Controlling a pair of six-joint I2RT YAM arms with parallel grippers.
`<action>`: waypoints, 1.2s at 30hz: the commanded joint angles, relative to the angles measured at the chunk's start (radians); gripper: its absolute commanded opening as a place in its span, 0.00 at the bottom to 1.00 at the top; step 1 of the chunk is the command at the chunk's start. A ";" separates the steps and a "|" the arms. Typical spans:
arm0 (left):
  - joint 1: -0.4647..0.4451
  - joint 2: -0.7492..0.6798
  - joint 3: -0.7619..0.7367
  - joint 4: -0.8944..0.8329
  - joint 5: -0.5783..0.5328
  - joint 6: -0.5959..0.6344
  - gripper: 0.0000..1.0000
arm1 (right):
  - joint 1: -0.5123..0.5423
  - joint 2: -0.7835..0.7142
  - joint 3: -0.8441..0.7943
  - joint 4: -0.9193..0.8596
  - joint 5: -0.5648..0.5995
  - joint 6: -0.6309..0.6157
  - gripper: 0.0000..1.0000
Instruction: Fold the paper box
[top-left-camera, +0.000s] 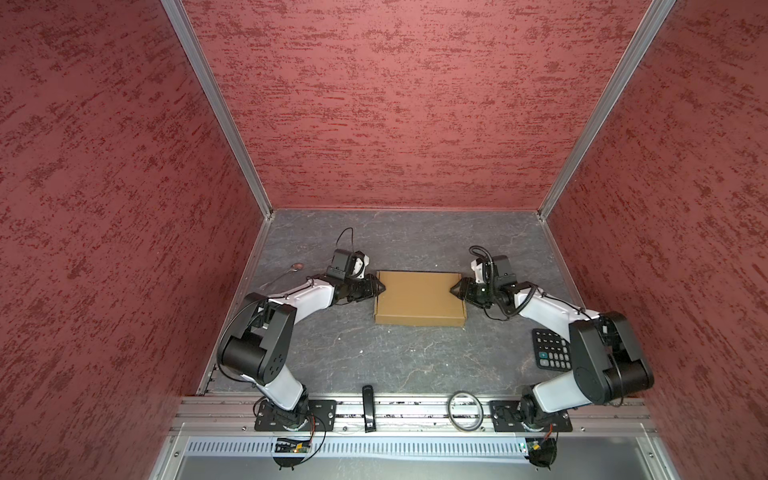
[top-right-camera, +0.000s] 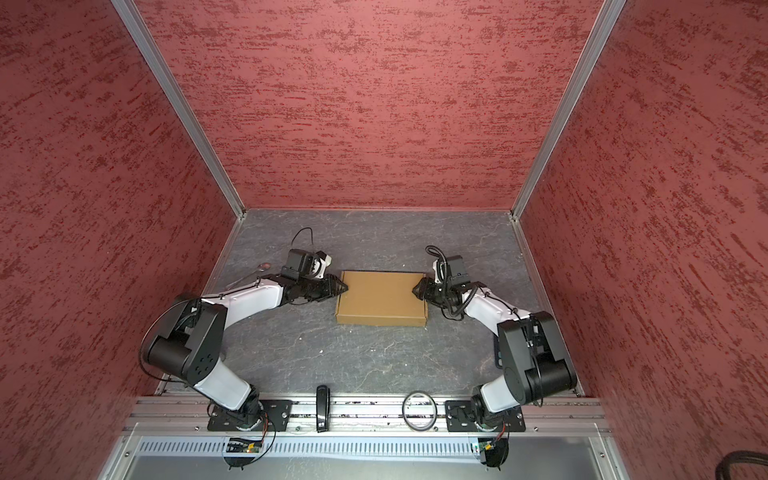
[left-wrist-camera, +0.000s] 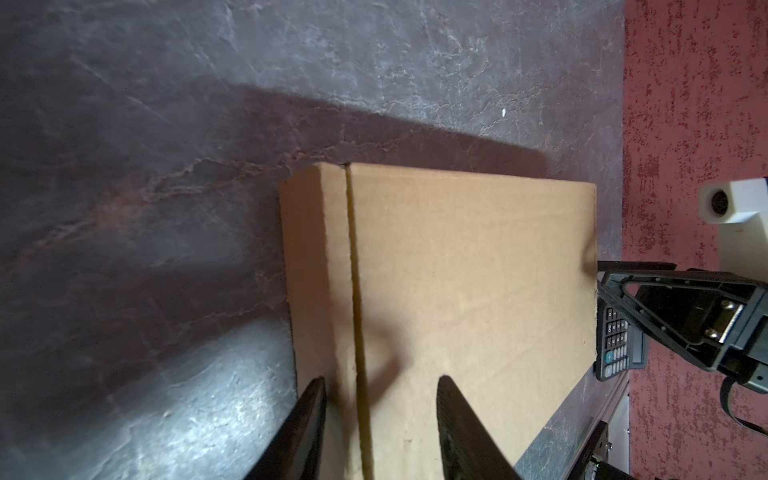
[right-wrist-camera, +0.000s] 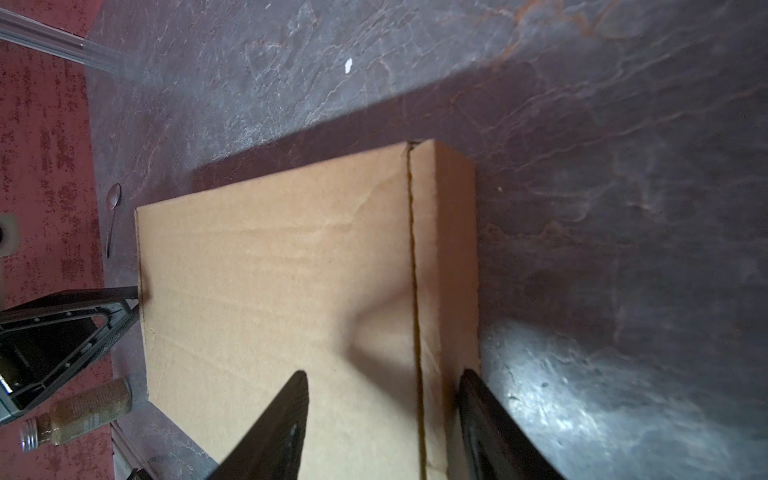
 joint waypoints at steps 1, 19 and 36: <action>0.003 -0.024 0.001 -0.015 -0.002 0.011 0.46 | 0.009 -0.031 0.039 -0.021 0.030 -0.021 0.61; 0.138 -0.208 0.000 -0.116 -0.029 0.078 0.62 | 0.008 -0.208 0.092 -0.132 0.253 -0.106 0.67; 0.436 -0.553 -0.118 -0.085 -0.096 0.189 1.00 | 0.006 -0.434 -0.033 0.066 0.394 -0.183 0.99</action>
